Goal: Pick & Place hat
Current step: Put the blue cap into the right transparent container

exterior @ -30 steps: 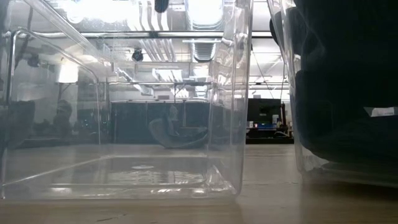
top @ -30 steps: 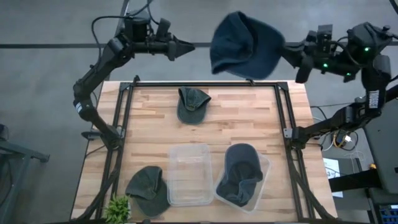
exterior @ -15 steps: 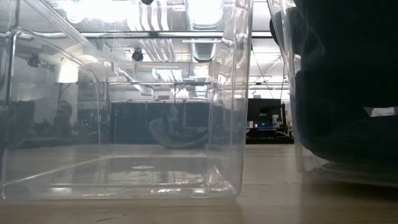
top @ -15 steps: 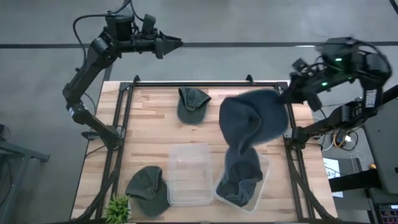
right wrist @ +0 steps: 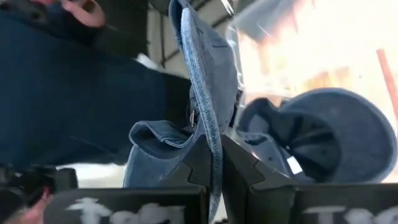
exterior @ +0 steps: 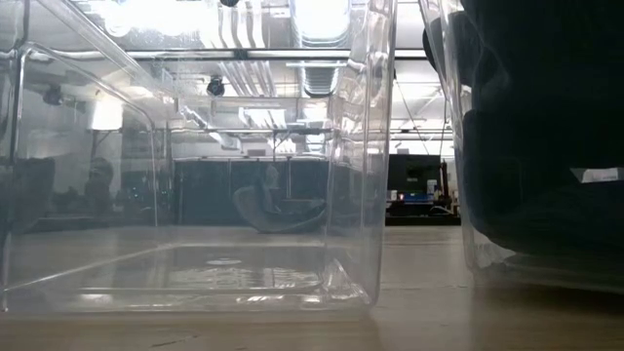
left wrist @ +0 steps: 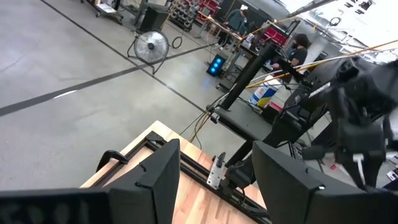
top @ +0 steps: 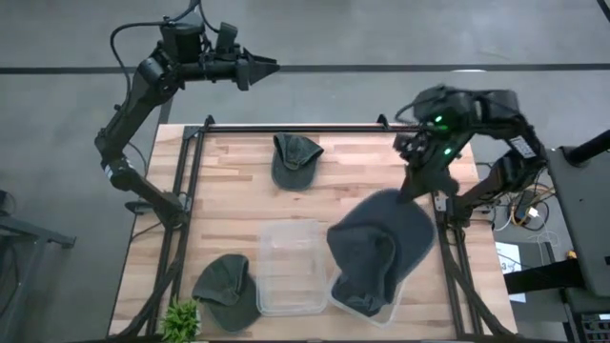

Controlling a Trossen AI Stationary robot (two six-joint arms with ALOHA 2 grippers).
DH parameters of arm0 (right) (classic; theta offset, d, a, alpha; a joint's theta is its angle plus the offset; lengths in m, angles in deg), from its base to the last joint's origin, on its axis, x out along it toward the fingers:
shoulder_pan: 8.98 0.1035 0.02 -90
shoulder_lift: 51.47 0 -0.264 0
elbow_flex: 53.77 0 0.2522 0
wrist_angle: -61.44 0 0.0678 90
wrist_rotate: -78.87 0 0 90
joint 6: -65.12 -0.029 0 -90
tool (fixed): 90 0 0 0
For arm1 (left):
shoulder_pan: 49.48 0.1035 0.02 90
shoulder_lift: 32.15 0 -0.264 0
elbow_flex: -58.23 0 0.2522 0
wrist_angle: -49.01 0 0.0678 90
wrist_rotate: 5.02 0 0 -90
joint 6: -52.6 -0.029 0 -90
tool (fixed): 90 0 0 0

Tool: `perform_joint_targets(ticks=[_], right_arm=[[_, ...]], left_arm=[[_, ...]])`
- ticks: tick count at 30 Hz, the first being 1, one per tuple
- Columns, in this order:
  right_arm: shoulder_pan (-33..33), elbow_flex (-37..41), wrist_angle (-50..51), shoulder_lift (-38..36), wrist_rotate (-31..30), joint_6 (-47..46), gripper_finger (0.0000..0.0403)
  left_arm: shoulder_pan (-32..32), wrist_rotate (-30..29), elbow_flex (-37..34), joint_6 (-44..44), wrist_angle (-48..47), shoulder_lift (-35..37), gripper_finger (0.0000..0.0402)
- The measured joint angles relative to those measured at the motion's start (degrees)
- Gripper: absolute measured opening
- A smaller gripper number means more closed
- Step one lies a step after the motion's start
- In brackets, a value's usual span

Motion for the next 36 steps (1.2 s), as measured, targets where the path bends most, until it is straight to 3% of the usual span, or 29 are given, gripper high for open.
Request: perform_joint_targets(ticks=[12, 26, 32, 36], right_arm=[[8.1, 15.5, 0.0, 0.2, -10.3, 1.6, 0.0012], [10.2, 31.6, -2.4, -1.1, -12.7, 9.1, 0.0012], [10.3, 33.7, -5.5, -1.1, -12.6, 11.9, 0.0012], [10.4, 31.1, -6.7, -1.1, -12.0, 11.7, 0.0012]], left_arm=[[0.0, 0.0, 0.0, 0.2, 0.2, 0.0, 0.0192], [0.0, 0.0, 0.0, 0.1, 0.1, -0.1, 0.0192], [0.0, -0.6, 0.0, 0.1, 0.1, -0.1, 0.0192], [0.0, -0.7, 0.0, 0.1, 0.1, -0.1, 0.0192]])
